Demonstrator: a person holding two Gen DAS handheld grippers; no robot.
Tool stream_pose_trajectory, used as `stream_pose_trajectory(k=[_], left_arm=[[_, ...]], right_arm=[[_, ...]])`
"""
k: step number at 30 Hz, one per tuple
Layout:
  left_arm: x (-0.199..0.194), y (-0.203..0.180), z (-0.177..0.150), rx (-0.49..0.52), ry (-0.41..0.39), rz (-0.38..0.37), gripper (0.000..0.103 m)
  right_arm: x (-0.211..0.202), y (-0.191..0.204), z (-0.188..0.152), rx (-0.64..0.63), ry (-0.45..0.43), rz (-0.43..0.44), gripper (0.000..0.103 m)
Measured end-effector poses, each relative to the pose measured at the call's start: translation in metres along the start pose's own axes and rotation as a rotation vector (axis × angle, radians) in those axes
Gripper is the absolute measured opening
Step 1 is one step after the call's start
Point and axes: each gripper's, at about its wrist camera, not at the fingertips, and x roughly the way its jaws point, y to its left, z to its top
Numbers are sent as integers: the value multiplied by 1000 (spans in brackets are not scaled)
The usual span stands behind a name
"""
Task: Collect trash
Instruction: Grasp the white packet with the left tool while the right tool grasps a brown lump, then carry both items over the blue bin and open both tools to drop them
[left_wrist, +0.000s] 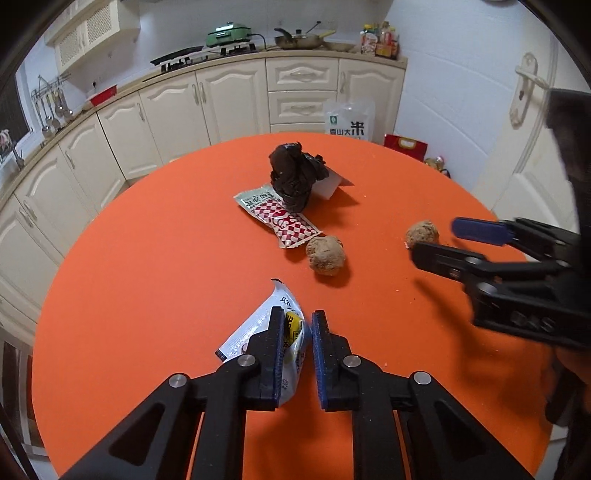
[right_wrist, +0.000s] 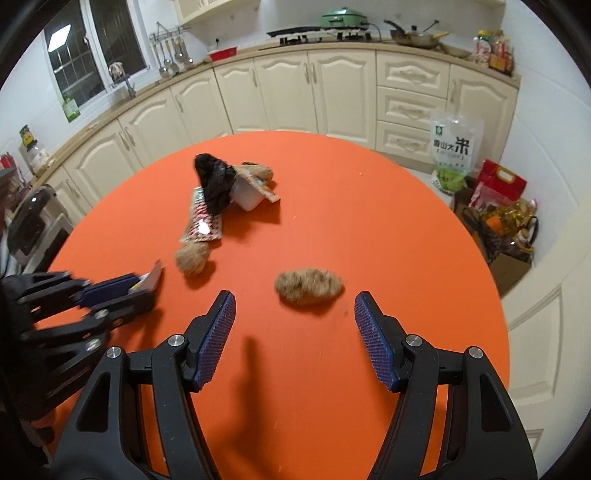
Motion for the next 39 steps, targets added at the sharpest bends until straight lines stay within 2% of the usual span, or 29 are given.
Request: stream_pose_trajectory(k=[5, 6, 8, 16, 22, 28, 35, 39], left_arm=[[-11, 10, -2, -34, -15, -5, 10], [-14, 9, -3, -34, -16, -6, 10], [-22, 8, -5, -33, -20, -7, 9], [-44, -14, -12, -12, -32, -17, 9], [-68, -48, -20, 15, -45, -38, 9], [-93, -112, -32, 83, -62, -92, 9], [-105, -205, -48, 190, -44, -179, 9], [-101, -261, -57, 260, -22, -214, 9]], right_arm=[[14, 6, 5, -44, 27, -36, 60], [15, 8, 5, -58, 32, -62, 57], [13, 9, 3, -82, 30, -109, 40], [-18, 10, -20, -61, -9, -61, 40], [-84, 16, -60, -59, -85, -7, 40], [-147, 2, -113, -21, -150, 3, 40], [-216, -40, -180, 52, -194, -54, 40], [-238, -70, -214, 101, -189, -113, 40]])
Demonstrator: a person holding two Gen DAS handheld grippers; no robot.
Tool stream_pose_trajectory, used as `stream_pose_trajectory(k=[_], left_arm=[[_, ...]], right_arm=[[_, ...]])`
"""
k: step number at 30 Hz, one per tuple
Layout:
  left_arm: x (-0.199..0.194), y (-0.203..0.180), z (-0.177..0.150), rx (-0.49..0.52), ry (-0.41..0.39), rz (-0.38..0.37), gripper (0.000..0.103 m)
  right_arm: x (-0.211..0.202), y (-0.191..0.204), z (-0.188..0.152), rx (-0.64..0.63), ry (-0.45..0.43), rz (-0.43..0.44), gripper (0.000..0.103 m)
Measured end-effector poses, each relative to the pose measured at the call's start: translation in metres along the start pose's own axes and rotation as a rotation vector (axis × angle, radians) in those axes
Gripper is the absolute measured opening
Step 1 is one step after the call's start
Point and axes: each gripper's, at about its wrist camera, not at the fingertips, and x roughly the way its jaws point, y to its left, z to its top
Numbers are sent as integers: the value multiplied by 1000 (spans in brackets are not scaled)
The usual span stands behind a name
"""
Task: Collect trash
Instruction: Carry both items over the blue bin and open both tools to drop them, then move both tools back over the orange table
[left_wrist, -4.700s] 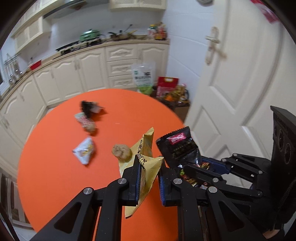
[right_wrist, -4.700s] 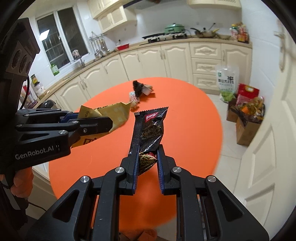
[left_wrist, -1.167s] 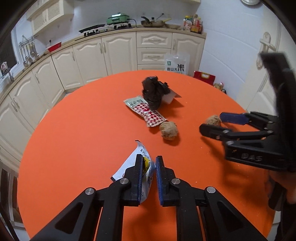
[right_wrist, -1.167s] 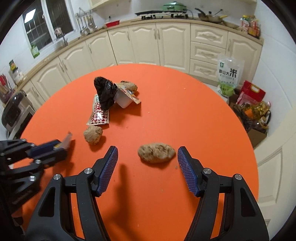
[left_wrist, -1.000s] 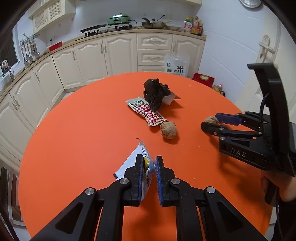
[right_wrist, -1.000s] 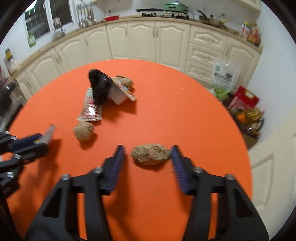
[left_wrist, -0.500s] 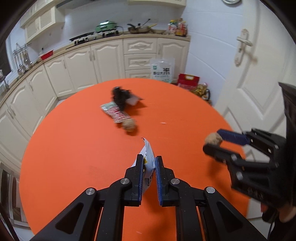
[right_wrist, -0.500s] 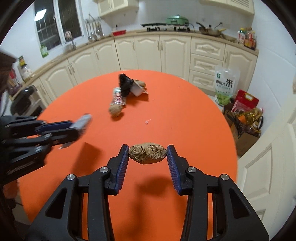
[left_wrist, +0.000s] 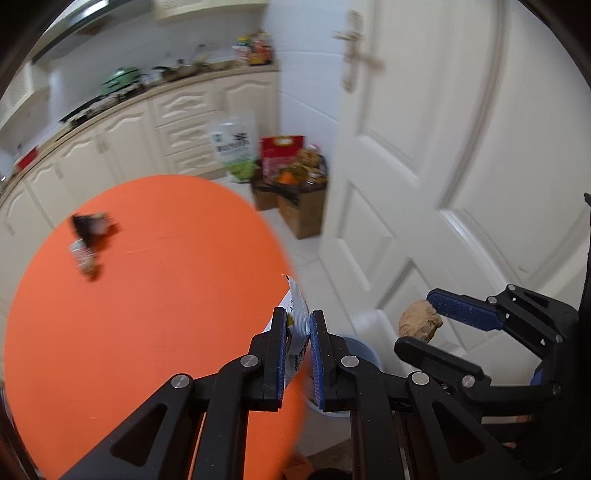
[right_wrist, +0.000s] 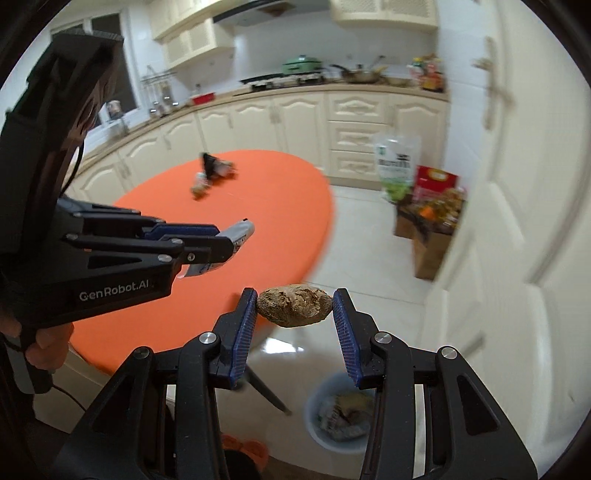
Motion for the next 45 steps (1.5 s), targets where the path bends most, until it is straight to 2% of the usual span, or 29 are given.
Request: stream_pose_trajectory(k=[5, 10, 15, 19, 22, 30, 33, 35, 40, 43, 45], left_arm=[[35, -49, 5, 65, 56, -19, 9], [75, -83, 12, 112, 120, -22, 13], [108, -91, 19, 130, 182, 8, 16], [119, -91, 29, 106, 181, 48, 38], [119, -94, 29, 102, 167, 73, 41], [91, -83, 23, 64, 99, 84, 43], [76, -75, 18, 55, 81, 78, 43], [63, -65, 13, 46, 71, 77, 43], [24, -39, 0, 17, 19, 67, 44], [-4, -16, -10, -5, -20, 70, 52], [-21, 2, -17, -25, -43, 69, 56]], right_arm=[[-14, -38, -33, 61, 17, -52, 40], [-3, -64, -58, 114, 59, -59, 40], [11, -85, -74, 158, 83, -53, 40], [28, -97, -81, 189, 104, -50, 40], [43, -99, -84, 215, 108, -39, 40], [62, -90, -81, 224, 116, -66, 41], [55, -86, -76, 229, 106, -74, 47], [48, -82, -71, 221, 95, -82, 54], [21, -59, -49, 188, 46, -89, 58], [3, -36, -27, 152, -2, -88, 63], [-5, -17, -11, 124, -25, -73, 71]])
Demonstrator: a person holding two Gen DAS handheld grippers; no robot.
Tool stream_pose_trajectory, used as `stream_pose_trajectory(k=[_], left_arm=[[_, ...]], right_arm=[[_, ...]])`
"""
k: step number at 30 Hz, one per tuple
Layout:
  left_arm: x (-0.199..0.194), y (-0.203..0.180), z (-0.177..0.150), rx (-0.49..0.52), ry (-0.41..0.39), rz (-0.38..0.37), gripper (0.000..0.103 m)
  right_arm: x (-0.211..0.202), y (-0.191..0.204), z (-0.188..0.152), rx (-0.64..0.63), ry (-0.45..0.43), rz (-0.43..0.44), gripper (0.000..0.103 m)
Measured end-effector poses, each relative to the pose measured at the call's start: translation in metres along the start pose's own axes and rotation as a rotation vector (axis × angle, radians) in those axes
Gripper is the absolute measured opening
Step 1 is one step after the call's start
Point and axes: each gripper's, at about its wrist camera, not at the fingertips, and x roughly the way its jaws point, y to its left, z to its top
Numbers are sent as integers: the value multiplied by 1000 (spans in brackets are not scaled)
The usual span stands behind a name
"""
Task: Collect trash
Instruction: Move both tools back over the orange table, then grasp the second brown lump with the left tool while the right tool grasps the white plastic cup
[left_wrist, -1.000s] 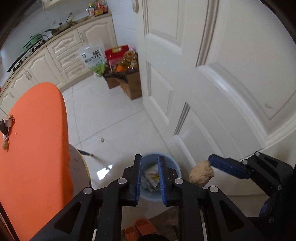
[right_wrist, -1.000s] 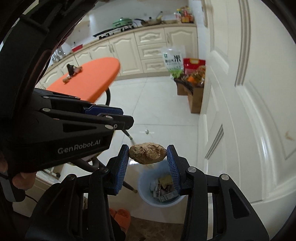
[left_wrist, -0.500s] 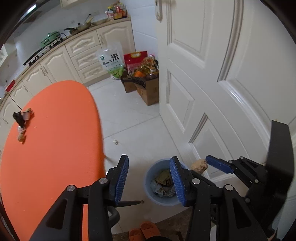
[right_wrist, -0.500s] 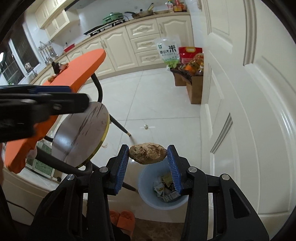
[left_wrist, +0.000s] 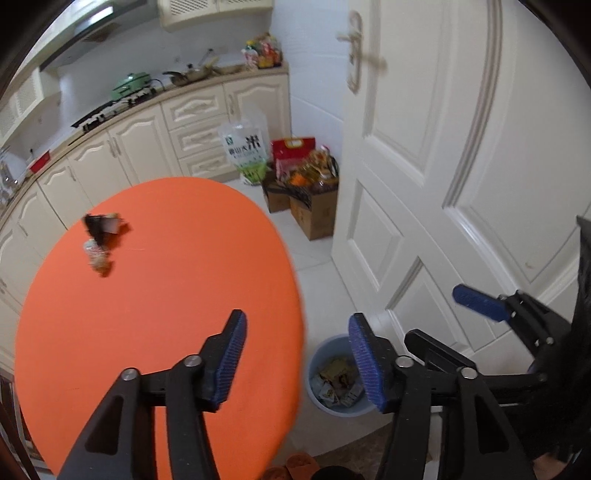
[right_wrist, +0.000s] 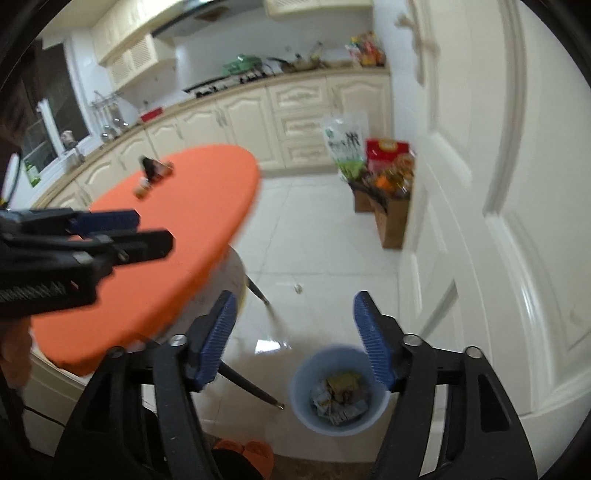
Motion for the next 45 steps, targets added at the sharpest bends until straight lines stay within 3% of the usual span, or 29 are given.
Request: stream_pose_trajectory(k=[6, 12, 15, 20, 26, 31, 32, 35, 40, 45], left_arm=[[-34, 79, -19, -77, -47, 48, 61], [-49, 165, -18, -165, -60, 140, 61], [-43, 202, -10, -193, -56, 177, 62], [0, 247, 5, -239, 4, 171, 62], [81, 266, 40, -286, 118, 129, 58], [117, 277, 58, -291, 143, 125, 53], [124, 279, 59, -284, 156, 129, 39], [124, 281, 62, -264, 136, 115, 21], [111, 298, 59, -263, 114, 110, 21], [90, 326, 50, -286, 56, 184, 21]], right_arm=[[5, 71, 43, -124, -21, 52, 72], [46, 130, 83, -197, 0, 121, 72], [76, 153, 104, -222, 20, 133, 72], [131, 172, 131, -244, 63, 136, 72], [195, 177, 145, -272, 125, 131, 72], [228, 171, 150, -279, 151, 140, 72], [232, 168, 151, -278, 155, 141, 72], [245, 167, 157, -284, 162, 136, 72], [261, 179, 170, -333, 167, 140, 72], [288, 211, 176, -400, 176, 166, 72]])
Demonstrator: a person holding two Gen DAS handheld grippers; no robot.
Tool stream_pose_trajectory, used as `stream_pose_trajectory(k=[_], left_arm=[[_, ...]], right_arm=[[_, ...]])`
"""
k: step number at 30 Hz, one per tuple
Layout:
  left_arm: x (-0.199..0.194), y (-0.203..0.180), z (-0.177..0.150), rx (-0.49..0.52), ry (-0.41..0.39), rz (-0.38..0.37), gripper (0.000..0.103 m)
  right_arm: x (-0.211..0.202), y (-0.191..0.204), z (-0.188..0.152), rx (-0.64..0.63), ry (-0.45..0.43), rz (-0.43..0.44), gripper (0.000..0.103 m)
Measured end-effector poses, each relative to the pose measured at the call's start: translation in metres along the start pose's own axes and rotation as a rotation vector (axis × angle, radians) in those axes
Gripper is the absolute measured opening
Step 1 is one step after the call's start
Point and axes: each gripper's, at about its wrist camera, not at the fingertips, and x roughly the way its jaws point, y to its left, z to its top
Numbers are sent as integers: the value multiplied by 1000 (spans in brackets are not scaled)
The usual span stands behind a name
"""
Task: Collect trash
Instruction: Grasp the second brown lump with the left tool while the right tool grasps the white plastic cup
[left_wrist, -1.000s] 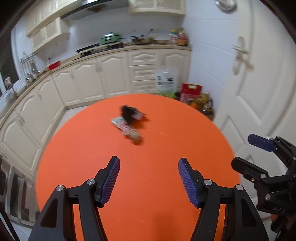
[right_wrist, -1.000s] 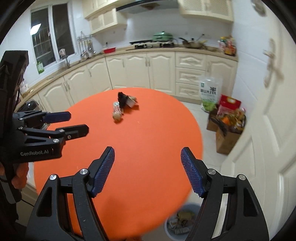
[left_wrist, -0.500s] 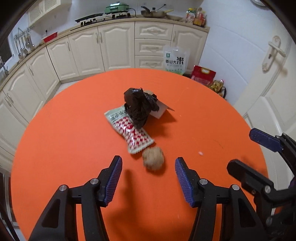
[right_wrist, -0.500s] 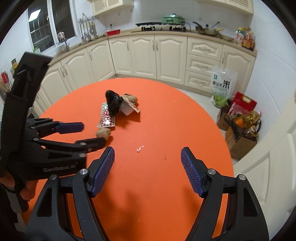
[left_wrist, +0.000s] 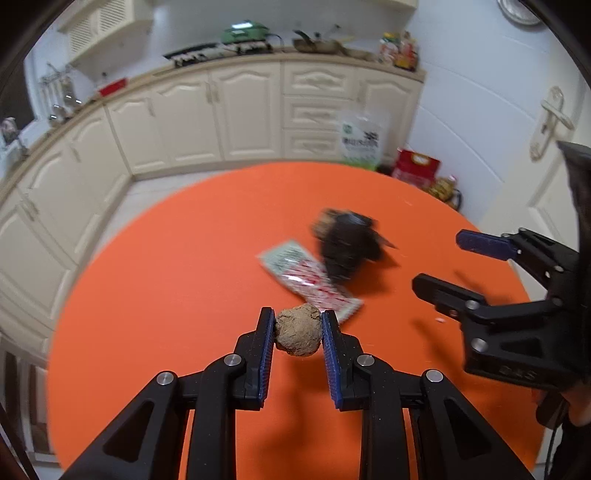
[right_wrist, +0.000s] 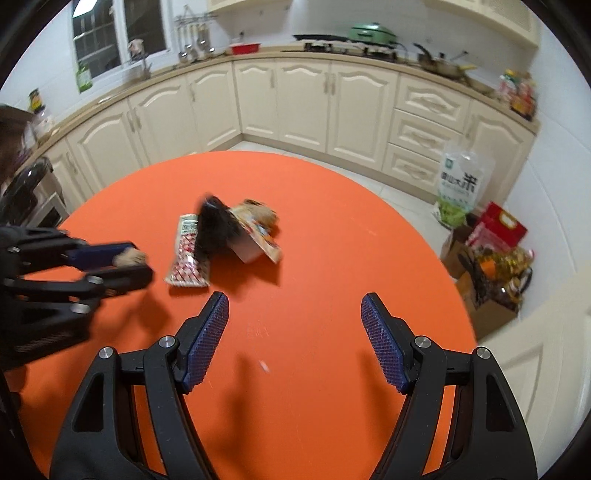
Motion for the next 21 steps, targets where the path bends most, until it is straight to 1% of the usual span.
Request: stream_pose_trajectory(k=[2, 4, 6, 7, 8, 9, 10, 11, 12, 13, 16, 19, 21], left_arm=[[0, 9, -1, -9, -3, 14, 21], [0, 17, -5, -18, 4, 9, 21], [-3, 22, -10, -28, 4, 7, 21], [-3, 24, -11, -25, 3, 8, 21], [-4, 24, -12, -22, 2, 6, 21], [-5, 26, -13, -21, 1, 5, 21], [-4, 26, -14, -19, 2, 2, 21], [-4, 27, -14, -18, 0, -3, 21], [-6, 28, -14, -21, -1, -6, 21], [-7, 28, -14, -20, 1, -9, 21], [-10, 27, -17, -11, -2, -17, 21], [-12, 20, -17, -10, -4, -17, 21], [-14, 18, -19, -13, -1, -18, 21]], right_arm=[[12, 9, 8, -24, 7, 14, 72], [25, 18, 14, -52, 15, 3, 72], [36, 24, 18, -72, 27, -7, 70], [41, 27, 20, -80, 33, 6, 69], [44, 31, 20, -87, 40, 11, 62], [48, 33, 21, -98, 50, 10, 57], [52, 35, 22, -110, 55, 4, 48], [54, 36, 21, -120, 49, 11, 43], [54, 36, 21, -118, 46, 16, 41], [53, 36, 21, -114, 43, 13, 33], [52, 37, 22, -125, 36, 22, 33], [53, 43, 24, -158, 32, 14, 36], [51, 47, 23, -165, 26, -12, 30]])
